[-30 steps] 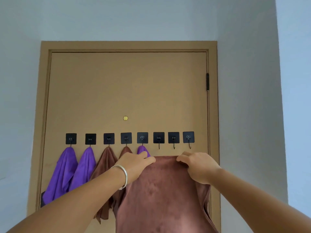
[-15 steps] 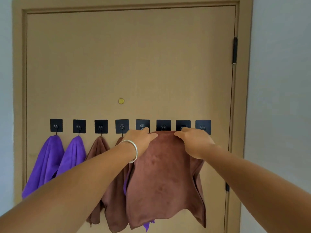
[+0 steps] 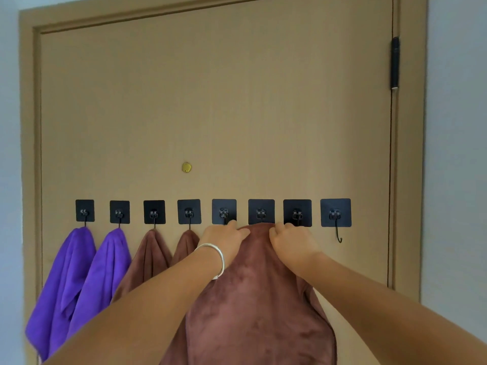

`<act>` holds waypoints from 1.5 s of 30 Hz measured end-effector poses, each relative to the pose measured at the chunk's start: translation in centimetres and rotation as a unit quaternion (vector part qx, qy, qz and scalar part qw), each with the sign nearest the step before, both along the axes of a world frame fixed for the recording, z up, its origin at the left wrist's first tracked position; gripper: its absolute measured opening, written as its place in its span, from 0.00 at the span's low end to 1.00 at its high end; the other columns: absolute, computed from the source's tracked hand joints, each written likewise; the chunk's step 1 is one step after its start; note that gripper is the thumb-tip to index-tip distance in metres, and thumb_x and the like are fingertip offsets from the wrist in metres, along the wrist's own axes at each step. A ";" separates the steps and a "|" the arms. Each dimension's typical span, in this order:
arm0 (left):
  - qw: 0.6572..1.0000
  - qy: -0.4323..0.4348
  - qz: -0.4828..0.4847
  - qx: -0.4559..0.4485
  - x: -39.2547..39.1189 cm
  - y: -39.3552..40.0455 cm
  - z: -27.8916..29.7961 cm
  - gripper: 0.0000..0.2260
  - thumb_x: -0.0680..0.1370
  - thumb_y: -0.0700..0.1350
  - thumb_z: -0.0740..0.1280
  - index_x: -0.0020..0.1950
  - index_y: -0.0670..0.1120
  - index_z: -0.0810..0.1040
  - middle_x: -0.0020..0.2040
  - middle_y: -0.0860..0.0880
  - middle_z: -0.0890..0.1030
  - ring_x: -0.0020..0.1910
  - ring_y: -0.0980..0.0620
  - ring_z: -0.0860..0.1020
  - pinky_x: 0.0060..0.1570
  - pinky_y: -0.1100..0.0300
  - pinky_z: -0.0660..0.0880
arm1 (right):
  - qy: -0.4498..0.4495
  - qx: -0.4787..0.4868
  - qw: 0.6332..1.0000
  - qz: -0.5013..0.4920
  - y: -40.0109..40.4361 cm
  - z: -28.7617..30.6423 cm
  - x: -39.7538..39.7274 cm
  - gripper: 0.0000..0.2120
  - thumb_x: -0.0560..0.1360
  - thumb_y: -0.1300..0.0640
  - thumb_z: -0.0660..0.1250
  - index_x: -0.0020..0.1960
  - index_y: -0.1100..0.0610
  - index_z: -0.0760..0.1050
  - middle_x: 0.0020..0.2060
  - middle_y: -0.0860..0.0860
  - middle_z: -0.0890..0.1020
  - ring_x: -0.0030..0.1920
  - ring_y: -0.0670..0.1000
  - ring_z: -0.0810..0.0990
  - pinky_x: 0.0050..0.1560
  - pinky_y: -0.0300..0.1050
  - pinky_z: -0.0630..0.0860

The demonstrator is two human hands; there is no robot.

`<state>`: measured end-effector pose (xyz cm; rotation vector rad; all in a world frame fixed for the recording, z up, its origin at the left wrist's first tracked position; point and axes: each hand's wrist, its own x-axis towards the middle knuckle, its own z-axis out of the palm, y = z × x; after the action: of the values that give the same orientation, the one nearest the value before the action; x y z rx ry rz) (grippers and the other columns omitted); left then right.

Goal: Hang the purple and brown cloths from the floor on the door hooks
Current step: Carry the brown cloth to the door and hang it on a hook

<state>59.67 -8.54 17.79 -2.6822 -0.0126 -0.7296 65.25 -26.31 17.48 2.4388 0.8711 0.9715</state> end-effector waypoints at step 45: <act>0.992 -0.098 -0.046 -0.064 -2.8 -6.1 -8.0 0.28 0.81 0.53 0.49 0.79 0.46 0.45 0.79 0.49 0.46 0.77 0.51 0.45 0.75 0.49 0.44 | 0.102 0.295 0.950 0.006 -4.5 -11.0 -4.4 0.30 0.77 0.48 0.57 0.76 0.49 0.52 0.74 0.51 0.59 0.74 0.53 0.55 0.73 0.57 0.54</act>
<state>56.90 -14.62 9.81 -2.7344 0.0145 -1.0519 60.89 -30.83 6.45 3.0870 0.7310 1.1251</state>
